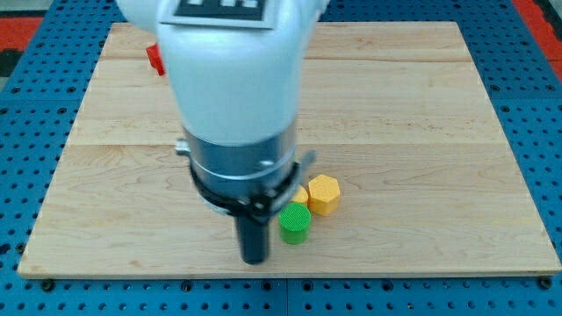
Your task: Place your arm at the center left of the board
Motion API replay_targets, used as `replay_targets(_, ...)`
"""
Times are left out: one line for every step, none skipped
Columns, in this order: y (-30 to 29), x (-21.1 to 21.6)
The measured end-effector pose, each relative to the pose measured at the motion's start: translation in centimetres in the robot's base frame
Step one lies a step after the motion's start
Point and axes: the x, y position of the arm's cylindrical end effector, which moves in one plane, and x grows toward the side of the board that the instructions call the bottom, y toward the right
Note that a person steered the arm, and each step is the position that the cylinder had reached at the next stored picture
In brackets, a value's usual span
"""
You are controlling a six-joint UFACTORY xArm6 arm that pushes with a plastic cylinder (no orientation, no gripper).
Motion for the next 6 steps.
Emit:
replay_targets(-4.6, -3.7)
replay_targets(-9.1, -7.8)
replay_targets(-11.8, -12.1)
replay_targets(-14.3, -16.5)
replay_targets(-14.8, -17.2)
replay_targets(-15.5, -17.9)
